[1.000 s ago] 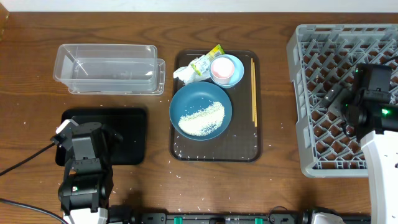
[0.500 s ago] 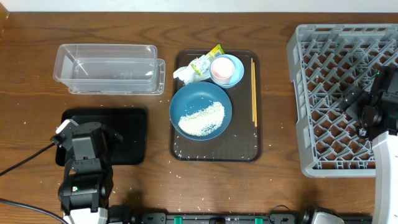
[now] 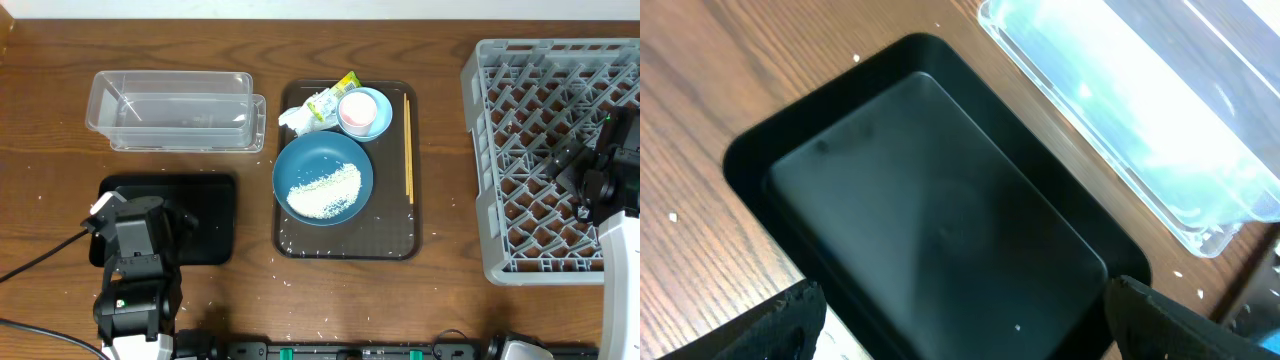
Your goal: Sort waste into correct bins and load items into the dishwasher rack
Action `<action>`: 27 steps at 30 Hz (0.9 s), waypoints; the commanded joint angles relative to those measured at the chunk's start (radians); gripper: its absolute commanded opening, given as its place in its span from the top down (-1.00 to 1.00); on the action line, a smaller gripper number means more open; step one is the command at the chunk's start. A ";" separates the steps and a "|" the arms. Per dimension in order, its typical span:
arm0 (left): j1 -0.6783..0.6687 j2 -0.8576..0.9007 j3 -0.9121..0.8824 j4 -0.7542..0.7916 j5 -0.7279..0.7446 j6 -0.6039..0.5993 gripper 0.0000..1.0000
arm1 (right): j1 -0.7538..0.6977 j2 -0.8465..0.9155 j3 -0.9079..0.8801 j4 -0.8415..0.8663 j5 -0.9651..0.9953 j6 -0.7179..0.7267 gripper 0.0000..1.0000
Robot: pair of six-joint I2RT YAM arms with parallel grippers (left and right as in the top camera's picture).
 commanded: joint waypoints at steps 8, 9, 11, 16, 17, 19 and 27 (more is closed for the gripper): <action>0.004 0.000 0.018 -0.019 0.798 -0.105 -0.85 | -0.011 -0.007 0.000 -0.001 0.017 -0.007 -0.98; 0.004 0.000 0.018 -0.025 0.829 -0.105 -0.85 | -0.011 -0.006 0.000 -0.001 0.017 -0.007 -0.98; 0.004 0.000 0.018 -0.020 0.890 -0.095 -0.84 | -0.011 -0.006 0.000 -0.001 0.018 -0.007 -0.99; 0.003 0.000 0.019 0.102 1.088 -0.024 -0.84 | -0.011 -0.006 0.000 -0.001 0.018 -0.007 -0.98; 0.002 0.000 0.023 0.125 1.119 -0.028 -0.84 | -0.011 -0.007 0.000 -0.001 0.017 -0.007 -0.98; -0.014 0.000 0.042 0.134 1.136 -0.031 -0.84 | -0.011 -0.007 0.000 -0.001 0.018 -0.007 -0.98; -0.248 0.006 0.164 0.109 0.974 -0.011 -0.84 | -0.011 -0.007 0.000 -0.001 0.017 -0.007 -0.99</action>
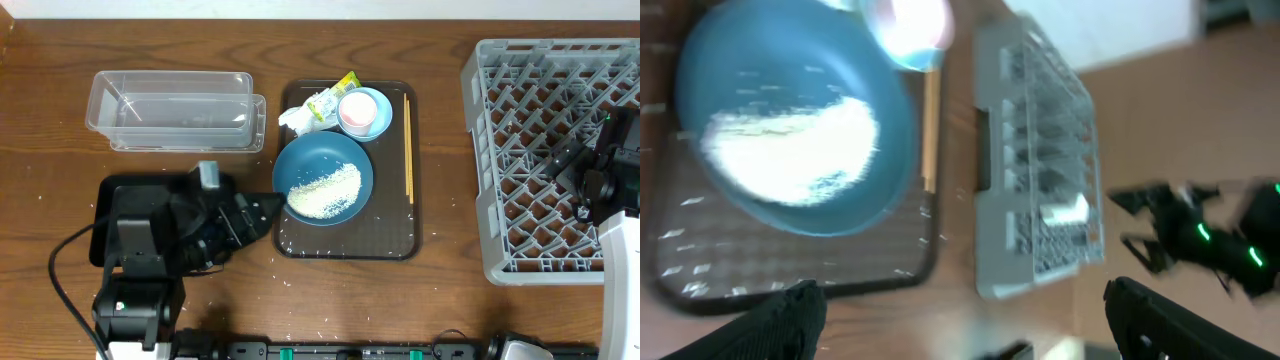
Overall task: Sort waste into correct bins and load items into the dishwasher rack
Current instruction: 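Move the left gripper over the blue plate rim on the brown tray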
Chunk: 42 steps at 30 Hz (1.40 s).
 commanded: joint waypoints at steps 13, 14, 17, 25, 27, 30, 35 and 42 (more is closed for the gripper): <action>-0.567 0.459 0.435 -0.377 -0.620 0.228 -0.85 | -0.011 -0.007 0.000 -0.001 0.018 -0.007 -0.99; -0.595 0.493 0.459 -0.391 -0.657 0.227 -0.84 | -0.011 -0.007 0.000 -0.001 0.018 -0.007 -0.99; -0.674 0.597 0.500 -0.375 -0.713 0.226 -0.85 | -0.011 -0.006 0.000 -0.001 0.018 -0.007 -0.99; -0.715 0.754 0.500 -0.228 -0.714 0.227 -0.85 | -0.011 -0.007 0.000 -0.001 0.018 -0.007 -0.98; -0.715 0.787 0.500 -0.188 -0.734 0.227 -0.96 | -0.011 -0.006 0.000 -0.001 0.017 -0.007 -0.98; -0.715 0.832 0.500 -0.147 -0.782 0.227 -0.96 | -0.011 -0.007 0.000 -0.001 0.018 -0.007 -0.98; -0.715 0.892 0.500 -0.082 -0.797 0.227 -0.96 | -0.011 -0.007 0.000 -0.001 0.018 -0.007 -0.99; -0.715 0.932 0.499 -0.023 -0.908 0.227 -0.96 | -0.011 -0.007 0.000 -0.001 0.017 -0.007 -0.98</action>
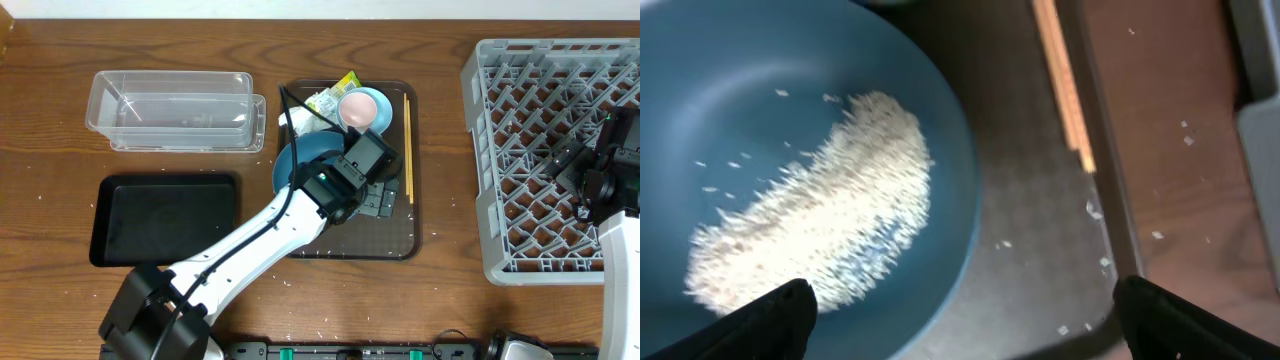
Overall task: Sort waste into correct bins and load items into the dishwasher rack
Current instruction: 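Move the left gripper over the blue plate rim on the brown tray, then lower the left gripper and close it on the blue plate rim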
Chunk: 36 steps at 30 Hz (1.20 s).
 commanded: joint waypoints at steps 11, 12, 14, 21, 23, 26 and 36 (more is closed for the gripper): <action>-0.001 0.108 0.018 0.026 -0.090 0.014 -0.96 | -0.011 -0.007 0.000 -0.001 0.017 -0.007 -0.99; -0.001 0.118 0.018 0.030 -0.089 0.012 -0.96 | -0.011 -0.007 0.000 -0.001 0.018 -0.007 -0.99; -0.001 0.134 0.018 0.047 -0.090 0.013 -0.96 | -0.011 -0.007 0.000 -0.001 0.017 -0.007 -0.99; -0.001 0.144 0.018 0.067 -0.090 0.013 -0.96 | -0.011 -0.007 0.000 -0.001 0.017 -0.007 -0.98; -0.001 0.144 0.018 0.067 -0.090 0.013 -0.96 | -0.011 -0.006 0.000 -0.001 0.018 -0.007 -0.99; -0.001 0.144 0.018 0.068 -0.090 0.013 -0.96 | -0.011 -0.007 0.000 -0.001 0.017 -0.007 -0.99; -0.001 0.144 0.018 0.093 -0.091 0.021 -0.97 | -0.011 -0.006 0.000 -0.001 0.018 -0.007 -0.98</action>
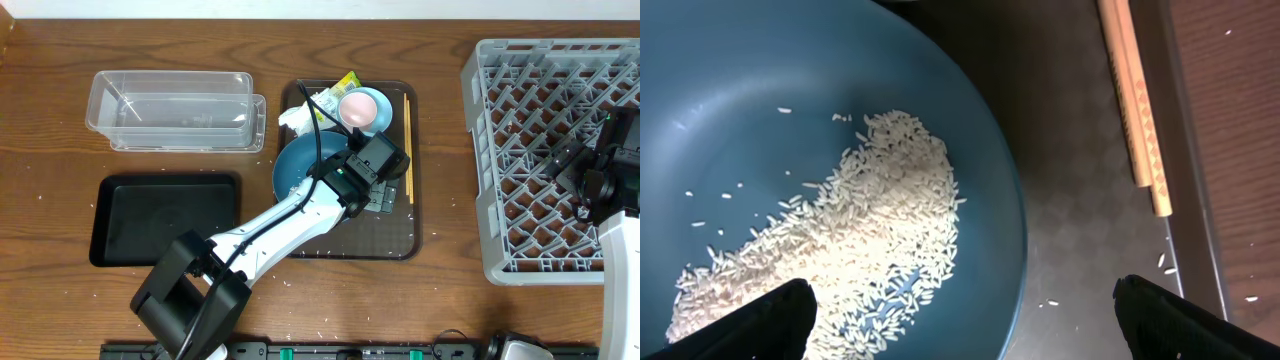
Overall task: Sort waste into correct bins and load items into the dishwasher rack
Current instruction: 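Lower the left gripper and close it on the blue plate rim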
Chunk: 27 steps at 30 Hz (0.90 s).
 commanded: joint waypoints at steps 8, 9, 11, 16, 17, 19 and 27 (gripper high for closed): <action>-0.001 0.028 0.016 0.027 -0.064 0.084 -0.98 | -0.011 -0.007 0.000 -0.001 0.017 -0.007 -0.98; -0.001 0.031 0.016 0.029 -0.066 0.084 -0.97 | -0.011 -0.006 0.000 0.000 0.018 -0.007 -0.98; -0.001 0.037 0.016 0.039 -0.066 0.084 -0.95 | -0.011 -0.007 0.000 -0.001 0.018 -0.007 -0.98; -0.005 0.071 0.016 0.045 -0.065 0.084 -0.87 | -0.011 -0.006 0.000 -0.001 0.018 -0.007 -0.99; -0.010 0.080 0.016 0.045 -0.065 0.084 -0.78 | -0.011 -0.006 0.000 -0.001 0.017 -0.007 -0.99; -0.021 0.100 0.016 0.046 -0.065 0.084 -0.76 | -0.011 -0.007 0.000 -0.001 0.018 -0.007 -0.98; -0.056 0.154 0.016 0.058 -0.066 0.084 -0.61 | -0.011 -0.007 0.000 -0.001 0.018 -0.007 -0.99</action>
